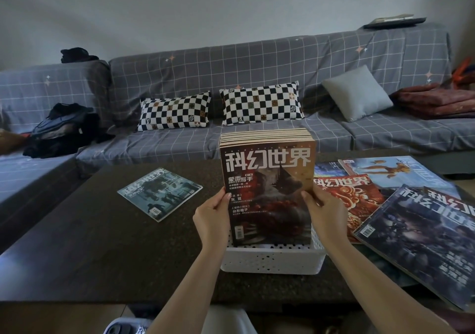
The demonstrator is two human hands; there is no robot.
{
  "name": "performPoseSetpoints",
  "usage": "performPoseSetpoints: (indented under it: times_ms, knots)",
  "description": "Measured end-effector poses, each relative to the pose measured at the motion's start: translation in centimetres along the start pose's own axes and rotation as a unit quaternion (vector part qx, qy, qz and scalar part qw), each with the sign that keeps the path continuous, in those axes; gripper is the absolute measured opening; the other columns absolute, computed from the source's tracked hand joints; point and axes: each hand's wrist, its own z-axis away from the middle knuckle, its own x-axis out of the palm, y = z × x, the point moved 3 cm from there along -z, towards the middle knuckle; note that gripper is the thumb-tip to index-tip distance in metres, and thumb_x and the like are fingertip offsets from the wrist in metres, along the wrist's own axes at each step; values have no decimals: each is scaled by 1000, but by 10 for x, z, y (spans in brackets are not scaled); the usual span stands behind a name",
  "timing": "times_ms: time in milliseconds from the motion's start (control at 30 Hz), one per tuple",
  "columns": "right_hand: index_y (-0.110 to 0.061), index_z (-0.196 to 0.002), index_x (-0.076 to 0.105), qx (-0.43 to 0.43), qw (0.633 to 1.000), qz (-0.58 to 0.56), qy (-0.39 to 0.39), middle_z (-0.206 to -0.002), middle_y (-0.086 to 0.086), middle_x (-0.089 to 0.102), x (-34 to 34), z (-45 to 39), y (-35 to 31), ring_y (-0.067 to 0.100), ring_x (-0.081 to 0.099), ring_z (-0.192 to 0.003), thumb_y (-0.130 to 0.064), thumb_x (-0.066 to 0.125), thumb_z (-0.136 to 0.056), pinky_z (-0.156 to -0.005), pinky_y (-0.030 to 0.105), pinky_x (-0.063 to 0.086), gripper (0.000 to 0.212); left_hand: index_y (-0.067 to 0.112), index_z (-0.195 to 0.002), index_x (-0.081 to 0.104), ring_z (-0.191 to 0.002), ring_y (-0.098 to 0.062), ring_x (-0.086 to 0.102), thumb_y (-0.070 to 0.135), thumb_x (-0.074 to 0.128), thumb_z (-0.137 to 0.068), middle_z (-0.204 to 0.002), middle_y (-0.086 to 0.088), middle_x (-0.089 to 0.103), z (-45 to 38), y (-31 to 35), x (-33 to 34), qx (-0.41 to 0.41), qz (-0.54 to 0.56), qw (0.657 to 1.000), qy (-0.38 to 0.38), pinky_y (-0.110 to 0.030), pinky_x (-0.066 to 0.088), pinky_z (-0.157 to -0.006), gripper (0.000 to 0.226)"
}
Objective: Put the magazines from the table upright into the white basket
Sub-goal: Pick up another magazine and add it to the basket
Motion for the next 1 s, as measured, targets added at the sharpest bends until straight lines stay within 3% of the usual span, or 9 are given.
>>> performPoseSetpoints:
  times_ms: [167,233,333,400,467,600,700,867,1000]
  knots:
    - [-12,-129,54,10,1000,-8,-16,-77,-26,55,0,2,-2,33,65,-87,-21,61,-88,-72,44,54,42,17,-117,68,-84,1,67,22,65,-90,-106,5,74,-1,1,0,7,-12,1000,7,-4,48,-58,28]
    - [-12,-129,53,20,1000,-11,-6,-79,-23,58,-1,1,1,24,65,-86,-21,62,-88,-70,35,55,43,17,-118,68,-82,2,67,21,65,-91,-104,6,73,0,0,1,4,-10,1000,3,-3,47,-56,28]
    - [-10,-128,54,31,999,-22,2,-101,-4,70,0,0,5,-2,58,-80,-22,62,-88,-56,9,45,43,17,-118,68,-82,3,67,21,65,-90,-103,7,73,1,0,0,6,-18,1000,0,-2,47,-56,28]
    - [-8,-128,55,34,999,-19,-1,-108,1,69,1,-1,5,-10,52,-66,-23,63,-87,-48,5,42,44,16,-118,68,-83,4,65,22,65,-90,-104,7,73,1,0,-1,7,-23,1000,0,-2,46,-56,29]
    - [-8,-128,55,38,999,-23,-2,-108,1,69,1,-1,6,-8,50,-60,-25,63,-87,-47,4,41,45,16,-119,68,-82,7,64,24,65,-90,-103,9,73,2,1,-2,4,-27,1000,-5,-3,46,-56,30]
    - [-10,-125,59,42,998,-45,-3,-105,-2,69,-3,1,5,4,59,-79,-26,63,-87,-64,11,44,41,13,-120,67,-72,23,59,23,66,-90,-83,24,64,6,3,-4,2,-13,1000,-13,3,41,-54,32]
    - [-14,-116,61,53,996,-76,11,-97,-10,63,-6,7,5,2,57,-83,-26,65,-86,-67,11,41,33,12,-123,64,-73,29,54,24,65,-90,-83,26,61,10,6,-9,11,-12,1000,-13,5,39,-55,35]
    - [-21,-97,56,63,991,-113,23,-89,-8,60,-10,24,-1,12,60,-86,-30,66,-84,-62,15,40,19,21,-121,64,-89,5,63,31,59,-93,-108,9,69,17,15,-22,34,-23,999,-14,-12,49,-72,30]
    - [-25,-91,62,23,989,-135,-52,-86,-8,67,-1,36,-26,6,64,-79,-30,64,-85,-64,16,46,8,22,-113,66,-92,-4,66,29,55,-95,-103,7,70,17,20,-33,35,11,999,-14,-20,50,-76,22]
